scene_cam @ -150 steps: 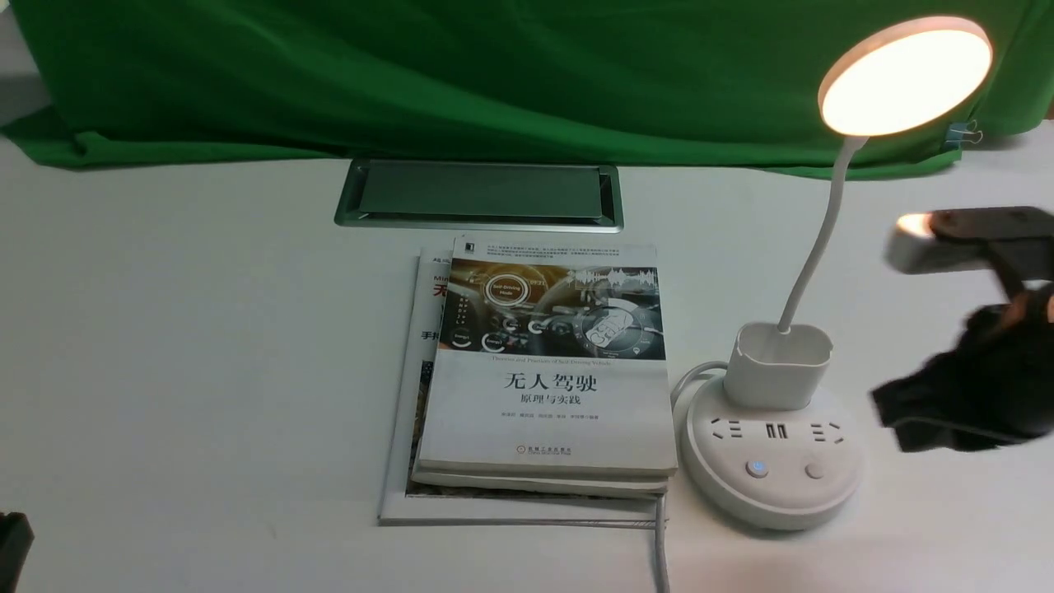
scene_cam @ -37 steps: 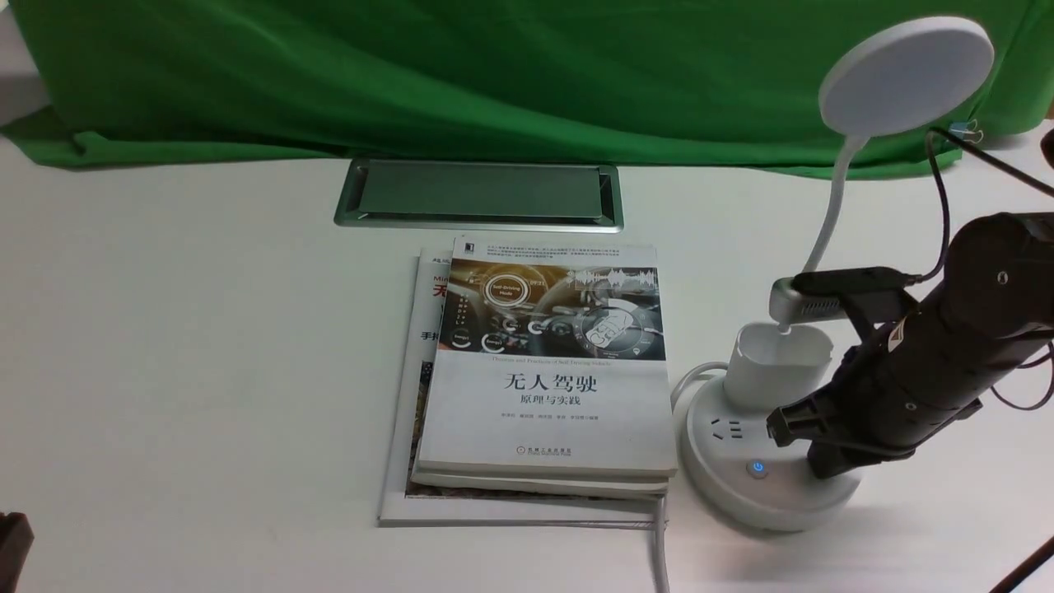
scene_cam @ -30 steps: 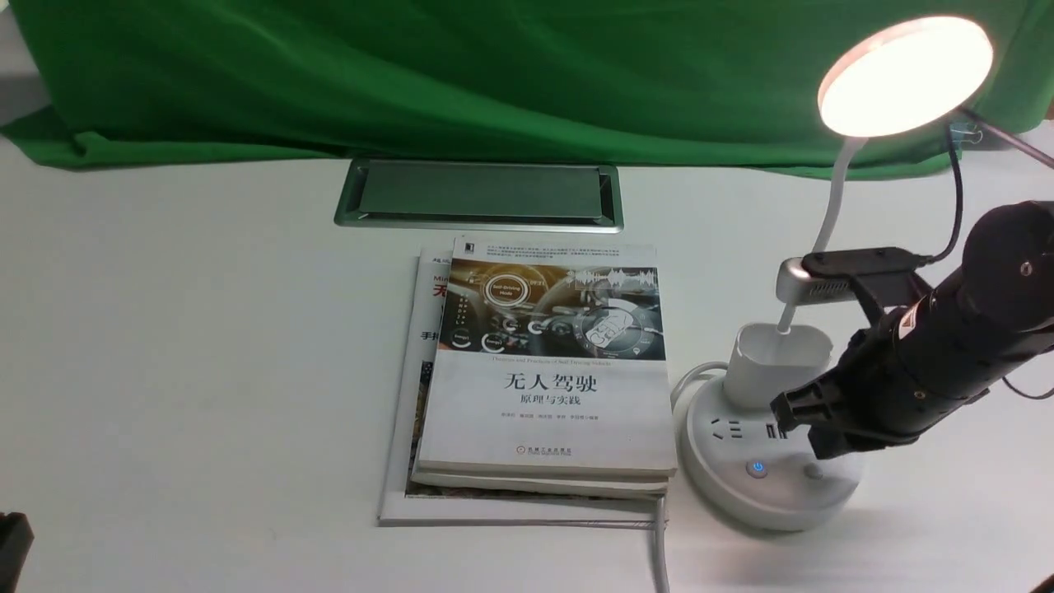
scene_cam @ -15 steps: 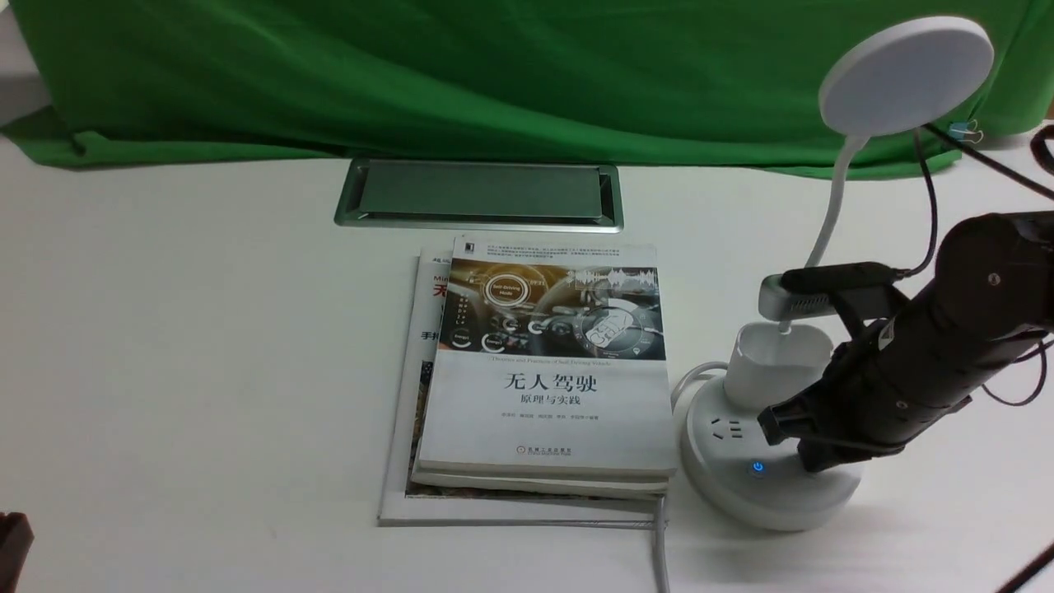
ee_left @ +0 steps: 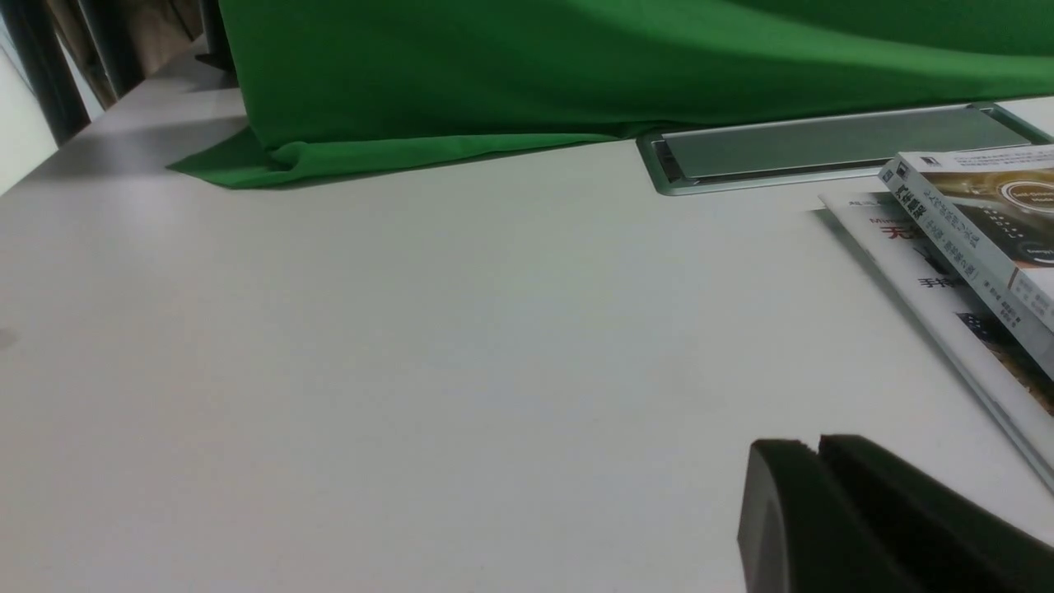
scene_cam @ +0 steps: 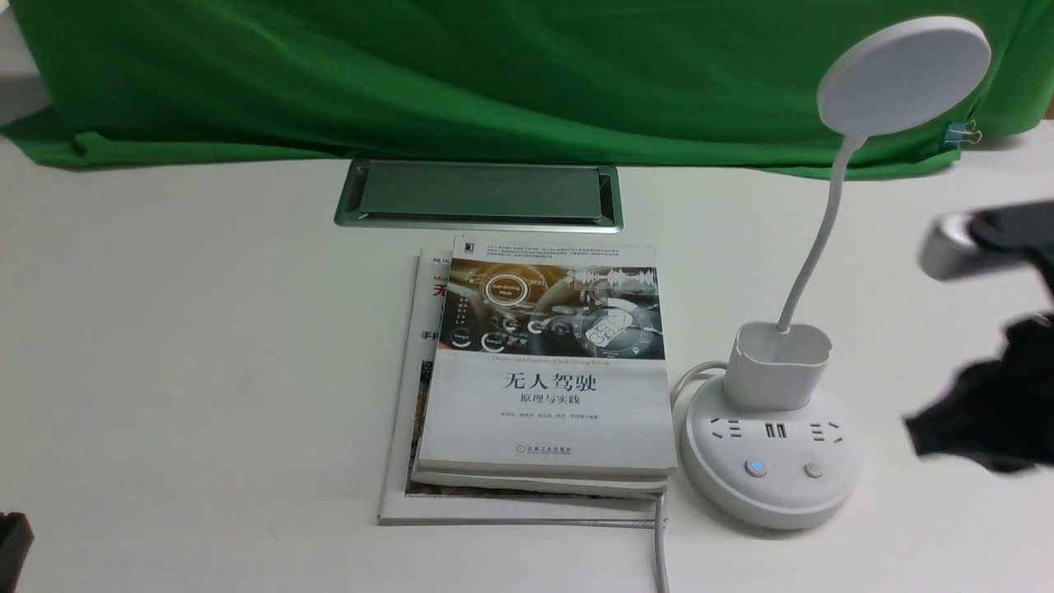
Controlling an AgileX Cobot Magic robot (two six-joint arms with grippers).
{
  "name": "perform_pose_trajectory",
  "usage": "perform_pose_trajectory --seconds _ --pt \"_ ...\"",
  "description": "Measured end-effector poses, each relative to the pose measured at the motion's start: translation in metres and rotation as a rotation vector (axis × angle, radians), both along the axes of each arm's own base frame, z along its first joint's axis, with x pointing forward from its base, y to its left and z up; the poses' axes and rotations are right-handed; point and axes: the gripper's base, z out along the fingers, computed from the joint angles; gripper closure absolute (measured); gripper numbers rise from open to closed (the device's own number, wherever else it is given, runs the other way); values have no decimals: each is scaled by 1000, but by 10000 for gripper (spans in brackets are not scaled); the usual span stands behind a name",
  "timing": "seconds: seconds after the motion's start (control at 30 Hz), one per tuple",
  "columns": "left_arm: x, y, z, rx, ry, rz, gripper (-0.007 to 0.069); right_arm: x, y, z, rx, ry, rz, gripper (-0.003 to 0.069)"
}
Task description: Turn off the desk lamp on the white desktop by hand.
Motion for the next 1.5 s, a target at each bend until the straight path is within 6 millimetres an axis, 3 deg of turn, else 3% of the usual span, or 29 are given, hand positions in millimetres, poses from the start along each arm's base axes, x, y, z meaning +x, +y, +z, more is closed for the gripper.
perform_pose_trajectory --seconds 0.03,0.17,0.5,0.67,0.77,0.97,1.2,1.5 --pt "0 0 0 0 0 0 605 -16 -5 2 9 -15 -4 610" --pt "0 0 0 0 0 0 605 -40 -14 14 40 -87 -10 610" --pt "0 0 0 0 0 0 605 -72 -27 33 114 -336 -21 607" --pt "0 0 0 6 0 1 605 -93 -48 0 95 -615 -82 614" --pt "0 0 0 7 0 1 605 -115 -61 -43 66 -729 -165 614" --pt "0 0 0 7 0 1 605 -136 -67 -88 31 -828 -182 614" --pt "0 0 0 8 1 0 605 -139 -67 -105 17 -829 -177 614" --pt "0 0 0 8 1 0 605 -138 -67 -103 21 -869 -180 614"
